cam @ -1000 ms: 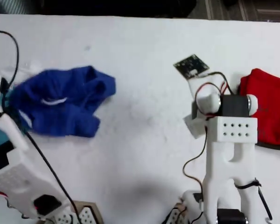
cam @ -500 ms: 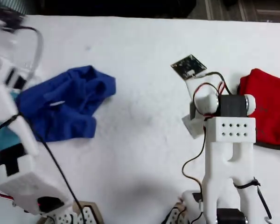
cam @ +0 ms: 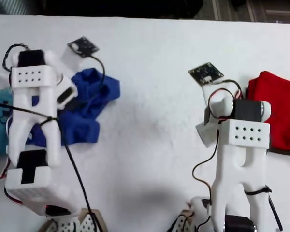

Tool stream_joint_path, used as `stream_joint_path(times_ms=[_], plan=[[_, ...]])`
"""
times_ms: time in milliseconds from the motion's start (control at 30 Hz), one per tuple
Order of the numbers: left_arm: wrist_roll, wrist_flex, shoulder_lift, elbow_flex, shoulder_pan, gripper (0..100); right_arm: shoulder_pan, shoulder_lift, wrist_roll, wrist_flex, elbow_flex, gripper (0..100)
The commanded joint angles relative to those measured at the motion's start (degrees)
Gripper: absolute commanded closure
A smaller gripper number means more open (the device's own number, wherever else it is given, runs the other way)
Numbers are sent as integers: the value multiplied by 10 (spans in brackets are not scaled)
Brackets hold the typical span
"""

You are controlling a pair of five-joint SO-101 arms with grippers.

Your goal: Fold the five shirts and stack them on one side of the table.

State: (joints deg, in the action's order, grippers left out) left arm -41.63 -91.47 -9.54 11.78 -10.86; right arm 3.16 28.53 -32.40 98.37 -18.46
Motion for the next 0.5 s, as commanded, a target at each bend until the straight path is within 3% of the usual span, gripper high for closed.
stream_joint_path(times_ms=[0, 233, 467], plan=[[18, 57, 26, 26, 21, 786, 2, 15, 4, 2, 1, 981], [15, 127, 1, 35, 38, 789, -1, 15, 4, 2, 2, 981], [14, 47, -138, 194, 38, 788, -1, 15, 4, 1, 1, 981]])
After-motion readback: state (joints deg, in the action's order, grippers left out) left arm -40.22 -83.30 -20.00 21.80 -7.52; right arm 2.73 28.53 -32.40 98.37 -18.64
